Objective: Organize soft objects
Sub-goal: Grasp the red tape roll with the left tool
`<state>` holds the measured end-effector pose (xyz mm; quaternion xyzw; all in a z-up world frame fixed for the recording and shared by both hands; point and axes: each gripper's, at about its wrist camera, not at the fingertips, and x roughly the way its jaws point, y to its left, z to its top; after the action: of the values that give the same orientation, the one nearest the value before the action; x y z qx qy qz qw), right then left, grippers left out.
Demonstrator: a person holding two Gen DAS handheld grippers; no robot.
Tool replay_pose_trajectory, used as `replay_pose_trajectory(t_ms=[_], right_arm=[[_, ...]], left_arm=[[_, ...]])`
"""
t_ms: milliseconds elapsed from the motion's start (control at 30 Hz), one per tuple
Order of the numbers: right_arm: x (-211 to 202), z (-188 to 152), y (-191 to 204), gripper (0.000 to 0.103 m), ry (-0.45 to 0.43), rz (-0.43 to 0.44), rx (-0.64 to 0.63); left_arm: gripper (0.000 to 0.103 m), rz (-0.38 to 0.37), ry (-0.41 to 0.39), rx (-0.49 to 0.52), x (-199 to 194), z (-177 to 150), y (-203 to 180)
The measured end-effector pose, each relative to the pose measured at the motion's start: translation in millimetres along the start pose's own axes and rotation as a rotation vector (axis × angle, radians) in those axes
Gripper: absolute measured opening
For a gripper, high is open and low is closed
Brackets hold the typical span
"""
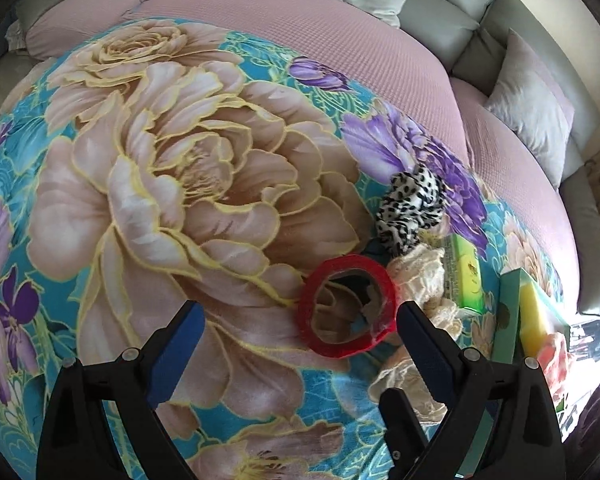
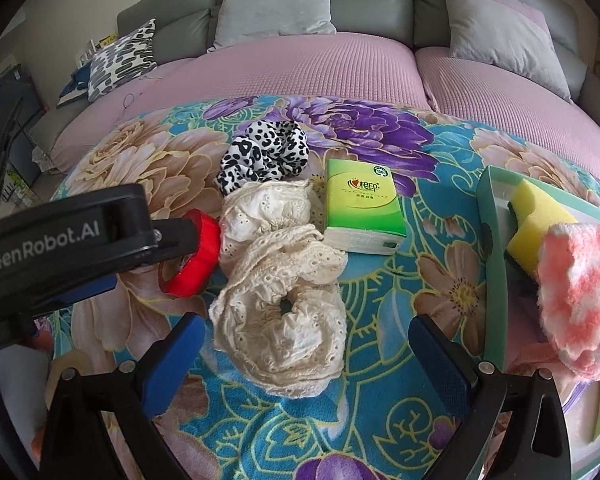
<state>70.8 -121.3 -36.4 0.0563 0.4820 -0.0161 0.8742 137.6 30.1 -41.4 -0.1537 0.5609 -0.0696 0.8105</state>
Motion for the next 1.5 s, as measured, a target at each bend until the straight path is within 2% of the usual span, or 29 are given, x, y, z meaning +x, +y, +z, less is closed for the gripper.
replay_pose_trajectory(t_ms=[300, 433, 533, 667, 900, 1500], right_arm=[[6.1, 0.6, -4.9, 0.103, 0.010, 0.017, 0.024], [7.9, 0.6, -4.4, 0.103, 0.013, 0.018, 0.022], [9.1, 0.9, -5.5, 0.103, 0.015, 0.022, 0.028], [9.1, 1.4, -8.4, 0.103, 0.013, 0.036, 0.038], [10.6, 2.5, -5.0, 0.103, 0.016, 0.043, 0.027], [23.3, 5.4, 9.4, 0.098, 0.014, -0.028, -0.038]], left_arm=[[0.095, 0.005, 0.009, 0.058, 5.9, -0.3, -9.8], [0.084, 0.013, 0.016, 0.070, 10.4, 0.4, -11.0], [0.078, -0.016, 0.027, 0.062, 12.5, 0.1, -10.3], [0.055, -0.030, 0.025, 0.076, 12.0, 0.4, -13.5], [0.054, -0.023, 0.045, 0.088, 13.5, -2.3, -13.3], [0.054, 0.167, 0.039, 0.026, -0.8, 0.3, 27.3]])
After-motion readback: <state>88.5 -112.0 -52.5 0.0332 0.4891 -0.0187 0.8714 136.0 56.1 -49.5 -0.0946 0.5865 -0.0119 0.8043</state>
